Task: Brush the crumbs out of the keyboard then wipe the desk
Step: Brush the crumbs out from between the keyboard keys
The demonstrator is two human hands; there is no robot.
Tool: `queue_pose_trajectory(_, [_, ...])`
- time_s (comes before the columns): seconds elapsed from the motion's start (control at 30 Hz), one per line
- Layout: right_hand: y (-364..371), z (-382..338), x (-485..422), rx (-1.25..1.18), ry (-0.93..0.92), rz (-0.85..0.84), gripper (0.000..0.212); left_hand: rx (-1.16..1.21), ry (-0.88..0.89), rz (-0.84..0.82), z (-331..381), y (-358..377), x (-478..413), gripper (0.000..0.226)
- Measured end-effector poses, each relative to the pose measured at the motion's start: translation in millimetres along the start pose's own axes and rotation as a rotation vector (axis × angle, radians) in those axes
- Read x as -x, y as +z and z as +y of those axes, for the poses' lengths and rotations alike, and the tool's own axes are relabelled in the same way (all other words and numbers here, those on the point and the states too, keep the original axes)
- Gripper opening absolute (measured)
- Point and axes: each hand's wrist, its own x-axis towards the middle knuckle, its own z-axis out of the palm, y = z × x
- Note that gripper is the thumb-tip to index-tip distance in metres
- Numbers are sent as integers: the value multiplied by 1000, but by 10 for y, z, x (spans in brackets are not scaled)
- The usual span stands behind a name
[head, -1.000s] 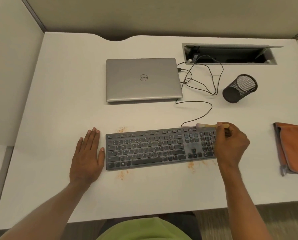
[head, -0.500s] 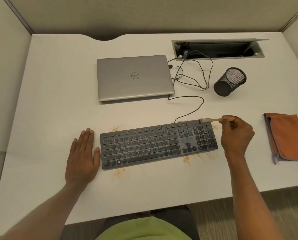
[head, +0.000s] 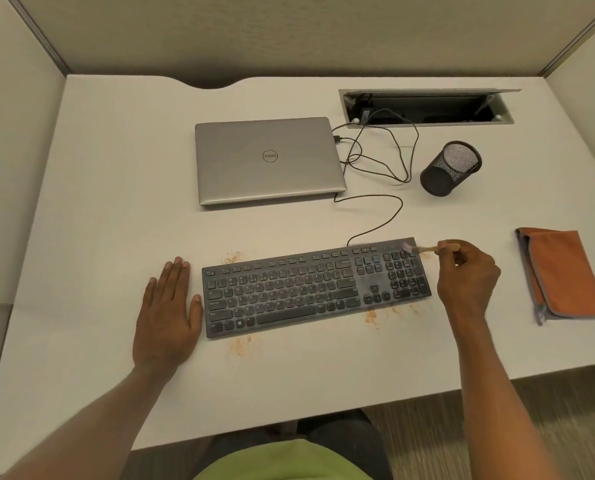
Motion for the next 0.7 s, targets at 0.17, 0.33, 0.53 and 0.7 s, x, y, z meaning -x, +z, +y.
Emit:
queue_pose_trajectory(0.17, [-103, -1, 95, 19, -3, 47, 23, 0, 3, 9, -15, 23, -8, 71])
queue_pose_trajectory(0.33, [-72, -89, 131, -63, -17, -10, 17, -3, 6, 12, -30, 42, -6, 70])
queue_pose_trajectory(0.53, [-130, 89, 220, 18, -12, -20, 19, 9, 14, 21, -33, 52, -4, 70])
queue_pose_trajectory(0.7, [-239, 93, 295, 5, 1, -21, 17, 14, 19, 23, -34, 50, -13, 70])
